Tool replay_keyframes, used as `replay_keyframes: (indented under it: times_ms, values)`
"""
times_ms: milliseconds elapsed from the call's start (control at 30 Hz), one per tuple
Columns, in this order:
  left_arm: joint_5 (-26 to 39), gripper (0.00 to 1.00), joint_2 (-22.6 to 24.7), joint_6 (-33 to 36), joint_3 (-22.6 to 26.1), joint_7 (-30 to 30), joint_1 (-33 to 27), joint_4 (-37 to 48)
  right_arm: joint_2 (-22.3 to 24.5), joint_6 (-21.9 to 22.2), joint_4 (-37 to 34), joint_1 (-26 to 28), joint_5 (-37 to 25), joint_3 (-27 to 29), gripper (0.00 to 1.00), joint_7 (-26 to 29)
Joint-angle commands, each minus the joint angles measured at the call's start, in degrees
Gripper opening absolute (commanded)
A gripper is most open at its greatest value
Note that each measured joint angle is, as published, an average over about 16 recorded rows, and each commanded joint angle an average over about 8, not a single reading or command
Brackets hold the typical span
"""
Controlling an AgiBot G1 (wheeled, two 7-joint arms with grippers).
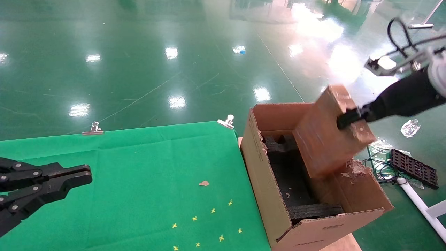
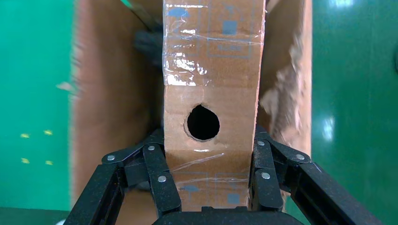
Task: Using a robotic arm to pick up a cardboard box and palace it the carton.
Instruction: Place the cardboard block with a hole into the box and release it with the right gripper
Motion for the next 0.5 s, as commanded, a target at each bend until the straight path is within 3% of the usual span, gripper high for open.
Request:
replay_keyframes:
  times_ms: [33,500]
  values:
    - [0.0,1.0,0.0,0.0,0.0,0.0,0.0,0.0,0.5,0.5,0.0,-1.3,-0.6,-0.6,0.0,0.9]
    - [0.0,1.0,0.0,0.0,0.1,0.0,0.0,0.0,0.3,3.5,-1.6,-6.8,-3.4,-3.1,0.0,2.8]
